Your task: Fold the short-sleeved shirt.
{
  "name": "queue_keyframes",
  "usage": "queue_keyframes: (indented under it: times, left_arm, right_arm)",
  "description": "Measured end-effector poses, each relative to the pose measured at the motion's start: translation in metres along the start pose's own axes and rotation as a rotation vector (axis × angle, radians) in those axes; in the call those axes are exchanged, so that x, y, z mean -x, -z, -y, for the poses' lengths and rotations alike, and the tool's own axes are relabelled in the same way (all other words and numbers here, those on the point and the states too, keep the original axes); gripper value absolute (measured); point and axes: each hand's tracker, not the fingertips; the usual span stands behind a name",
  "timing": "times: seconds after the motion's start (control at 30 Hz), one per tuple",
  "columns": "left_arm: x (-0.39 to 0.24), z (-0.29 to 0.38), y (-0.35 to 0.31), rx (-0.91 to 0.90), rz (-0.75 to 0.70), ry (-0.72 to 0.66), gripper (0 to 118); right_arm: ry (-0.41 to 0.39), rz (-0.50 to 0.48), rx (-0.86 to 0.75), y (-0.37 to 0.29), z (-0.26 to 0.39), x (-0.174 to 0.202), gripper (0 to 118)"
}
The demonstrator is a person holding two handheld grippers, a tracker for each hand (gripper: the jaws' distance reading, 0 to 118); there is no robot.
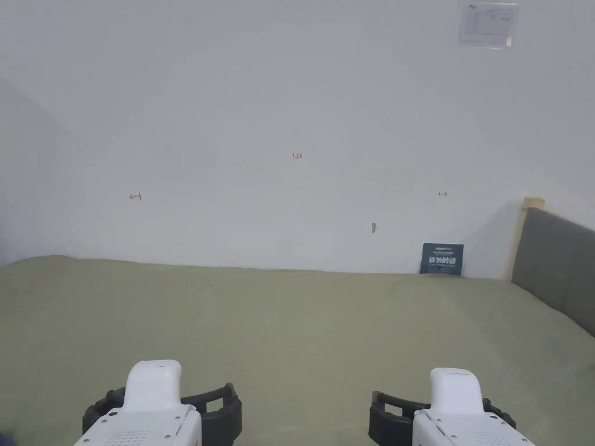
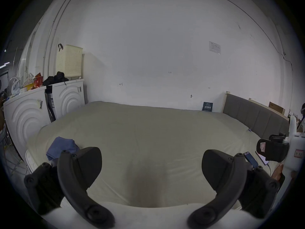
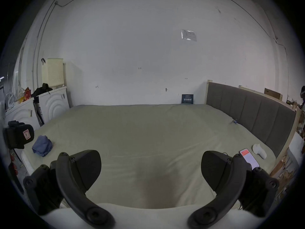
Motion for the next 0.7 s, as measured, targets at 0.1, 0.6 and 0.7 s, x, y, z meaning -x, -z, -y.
queue_keyframes:
  times: [0.1, 0.6, 0.7]
  left_arm:
    - [-0.001, -0.002, 0.0, -0.01, -0.004, 0.015, 118]
    - [0.001, -0.01, -0.002, -0.025, -0.01, 0.012, 118]
    - [0.0, -0.009, -0.003, -0.03, -0.008, -0.008, 118]
  right_arm:
    - [-0.015, 0.021, 0.005, -0.001, -0.001, 0.001, 118]
    - [0.104, -0.014, 0.017, -0.002, -0.021, -0.017, 118]
    - [0.137, 0.015, 0.039, 0.0, -0.024, -0.021, 118]
